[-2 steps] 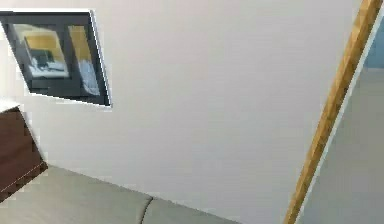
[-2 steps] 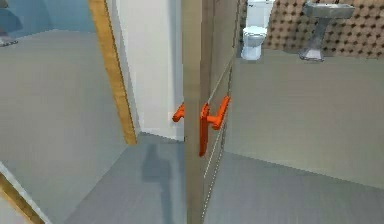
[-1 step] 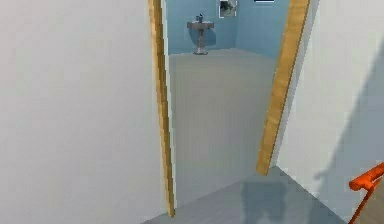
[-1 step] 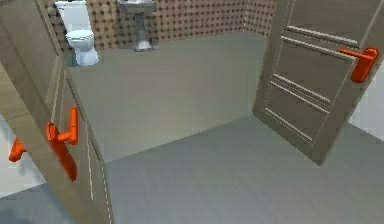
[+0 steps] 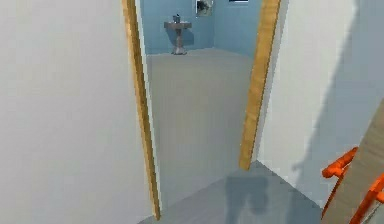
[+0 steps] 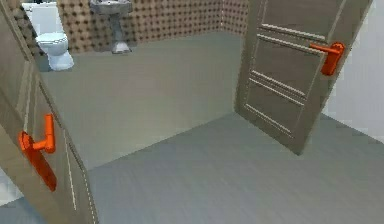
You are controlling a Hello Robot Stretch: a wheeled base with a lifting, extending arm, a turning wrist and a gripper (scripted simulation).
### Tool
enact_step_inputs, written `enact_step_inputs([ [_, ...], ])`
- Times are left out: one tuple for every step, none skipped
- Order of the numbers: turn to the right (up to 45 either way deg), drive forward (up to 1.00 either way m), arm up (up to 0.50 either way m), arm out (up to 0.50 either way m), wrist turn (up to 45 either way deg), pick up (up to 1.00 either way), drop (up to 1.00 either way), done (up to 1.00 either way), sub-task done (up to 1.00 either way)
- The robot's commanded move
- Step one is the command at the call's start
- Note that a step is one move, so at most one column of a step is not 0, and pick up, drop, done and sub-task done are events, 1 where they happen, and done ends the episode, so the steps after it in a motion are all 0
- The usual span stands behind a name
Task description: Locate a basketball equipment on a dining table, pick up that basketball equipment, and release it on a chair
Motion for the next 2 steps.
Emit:
enact_step_inputs([
  [0.0,0.75,0.00,0.00,0.0,0.00,0.00,0.00,0.00],
  [24.0,0.00,0.00,0.00,0.0,0.00,0.00,0.00,0.00],
])
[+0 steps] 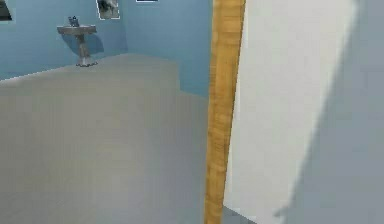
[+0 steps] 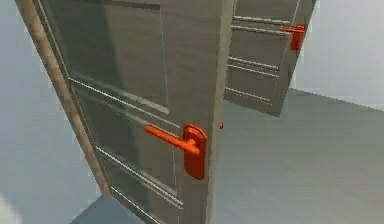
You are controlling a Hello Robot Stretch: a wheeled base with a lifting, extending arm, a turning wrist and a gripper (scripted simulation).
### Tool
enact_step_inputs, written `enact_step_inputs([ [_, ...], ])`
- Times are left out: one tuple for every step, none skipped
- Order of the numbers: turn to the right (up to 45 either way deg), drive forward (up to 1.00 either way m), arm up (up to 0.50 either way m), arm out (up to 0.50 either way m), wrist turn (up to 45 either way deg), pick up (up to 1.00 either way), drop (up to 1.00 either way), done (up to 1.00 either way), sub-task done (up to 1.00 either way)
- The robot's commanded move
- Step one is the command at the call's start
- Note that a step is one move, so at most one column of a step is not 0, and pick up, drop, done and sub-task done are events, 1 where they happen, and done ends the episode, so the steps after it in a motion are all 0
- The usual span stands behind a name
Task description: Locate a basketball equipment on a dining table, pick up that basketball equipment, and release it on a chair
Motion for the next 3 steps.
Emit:
enact_step_inputs([
  [0.0,0.55,0.00,0.00,0.0,0.00,0.00,0.00,0.00],
  [-45.0,0.00,0.00,0.00,0.0,0.00,0.00,0.00,0.00],
  [-12.0,0.00,0.00,0.00,0.0,0.00,0.00,0.00,0.00],
])
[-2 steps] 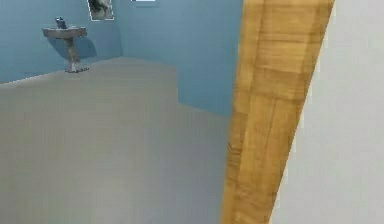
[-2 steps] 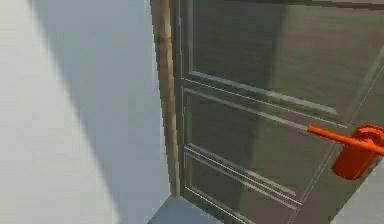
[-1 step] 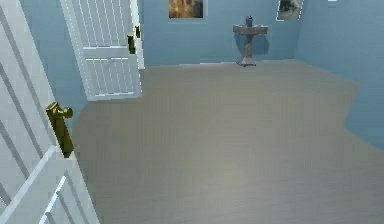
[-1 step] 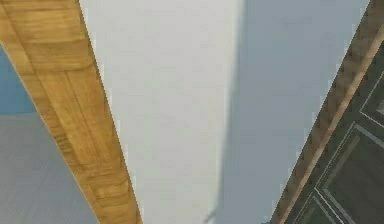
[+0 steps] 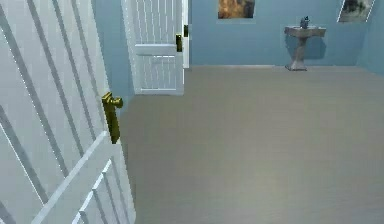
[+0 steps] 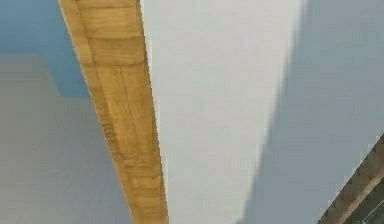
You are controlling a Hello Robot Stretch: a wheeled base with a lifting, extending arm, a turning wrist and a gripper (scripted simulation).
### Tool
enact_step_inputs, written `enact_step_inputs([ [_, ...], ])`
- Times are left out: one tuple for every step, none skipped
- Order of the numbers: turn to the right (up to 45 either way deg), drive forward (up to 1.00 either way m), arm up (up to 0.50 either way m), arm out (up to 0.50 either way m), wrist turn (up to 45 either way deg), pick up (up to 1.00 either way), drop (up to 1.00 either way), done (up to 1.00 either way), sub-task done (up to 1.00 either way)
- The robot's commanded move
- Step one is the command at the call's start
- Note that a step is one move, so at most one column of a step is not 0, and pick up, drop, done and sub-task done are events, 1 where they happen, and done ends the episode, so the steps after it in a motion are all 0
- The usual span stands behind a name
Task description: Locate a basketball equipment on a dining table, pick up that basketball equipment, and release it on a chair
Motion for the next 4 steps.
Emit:
enact_step_inputs([
  [0.0,1.00,0.00,0.00,0.0,0.00,0.00,0.00,0.00],
  [-3.0,0.00,0.00,0.00,0.0,0.00,0.00,0.00,0.00],
  [0.0,0.10,0.00,0.00,0.0,0.00,0.00,0.00,0.00],
  [6.0,0.00,0.00,0.00,0.0,0.00,0.00,0.00,0.00],
])
